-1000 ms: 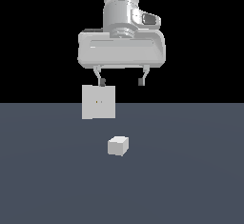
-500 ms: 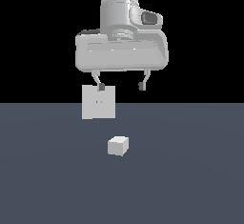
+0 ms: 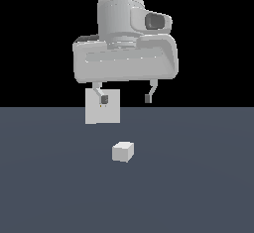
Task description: Plug the charger into the wall socket.
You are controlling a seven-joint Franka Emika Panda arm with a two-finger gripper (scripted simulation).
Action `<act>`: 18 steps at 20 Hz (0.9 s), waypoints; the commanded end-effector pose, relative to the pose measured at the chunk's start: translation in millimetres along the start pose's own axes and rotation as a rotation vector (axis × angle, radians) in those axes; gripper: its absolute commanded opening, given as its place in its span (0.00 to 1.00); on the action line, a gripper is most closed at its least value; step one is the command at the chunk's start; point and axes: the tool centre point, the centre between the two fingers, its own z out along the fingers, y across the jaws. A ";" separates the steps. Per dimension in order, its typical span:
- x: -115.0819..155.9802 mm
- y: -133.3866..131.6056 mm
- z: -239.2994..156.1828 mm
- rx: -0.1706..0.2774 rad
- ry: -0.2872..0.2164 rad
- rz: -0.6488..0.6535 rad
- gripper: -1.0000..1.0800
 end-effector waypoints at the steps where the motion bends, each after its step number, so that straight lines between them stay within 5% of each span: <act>1: -4.4 -0.4 4.7 -0.003 0.033 0.020 0.96; 18: -22.9 -0.8 35.5 -0.036 0.223 0.135 0.96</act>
